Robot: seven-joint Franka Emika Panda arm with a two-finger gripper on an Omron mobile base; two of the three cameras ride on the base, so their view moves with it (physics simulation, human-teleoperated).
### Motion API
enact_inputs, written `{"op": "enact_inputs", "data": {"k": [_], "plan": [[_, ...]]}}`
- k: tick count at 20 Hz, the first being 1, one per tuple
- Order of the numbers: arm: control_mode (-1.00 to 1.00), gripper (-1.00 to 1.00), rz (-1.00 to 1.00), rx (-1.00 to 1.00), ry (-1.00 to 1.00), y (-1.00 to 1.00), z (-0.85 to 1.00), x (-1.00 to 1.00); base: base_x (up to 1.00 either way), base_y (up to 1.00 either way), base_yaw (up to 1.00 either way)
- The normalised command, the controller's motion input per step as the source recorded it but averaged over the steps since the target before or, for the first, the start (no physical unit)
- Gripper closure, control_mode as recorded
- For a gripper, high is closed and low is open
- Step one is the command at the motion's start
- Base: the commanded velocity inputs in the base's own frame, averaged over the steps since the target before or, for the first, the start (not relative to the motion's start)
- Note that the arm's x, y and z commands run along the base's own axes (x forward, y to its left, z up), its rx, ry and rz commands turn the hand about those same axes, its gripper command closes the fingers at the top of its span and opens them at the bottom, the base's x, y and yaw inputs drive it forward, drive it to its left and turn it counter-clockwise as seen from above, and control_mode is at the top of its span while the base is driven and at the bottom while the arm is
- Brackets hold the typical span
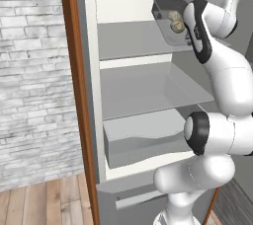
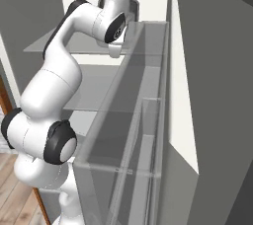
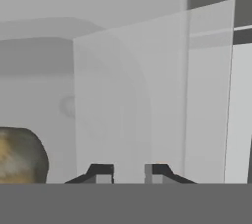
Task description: Place two dumplings into each of the tupperware containers and then place the containers in the fridge.
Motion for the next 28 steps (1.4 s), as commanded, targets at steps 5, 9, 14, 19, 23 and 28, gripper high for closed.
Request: {"op": "enact_inputs", "data": {"k": [5, 9, 14, 19, 23, 28], "plan": [[-1.0, -1.0, 0.0, 0.0, 0.0, 0.0, 0.0, 0.0, 0.0, 0.0, 0.0], [-1.0, -1.0, 0.0, 0.0, 0.0, 0.0, 0.0, 0.0, 0.0, 0.0, 0.0], [-1.0, -1.0, 0.0, 0.0, -0.07, 0.0, 0.0, 0.01, 0.0, 0.0, 0.0], [-1.0, -1.0, 0.0, 0.02, -0.15, 0.03, 0.0, 0.3, 0.0, 0.0, 0.0], [-1.0, -1.0, 0.0, 0.07, -0.06, 0.03, 0.1, 0.52, 0.0, 0.0, 0.0], [-1.0, -1.0, 0.04, 0.03, -0.01, 0.01, 0.38, -0.33, 0.0, 0.0, 0.0]]}}
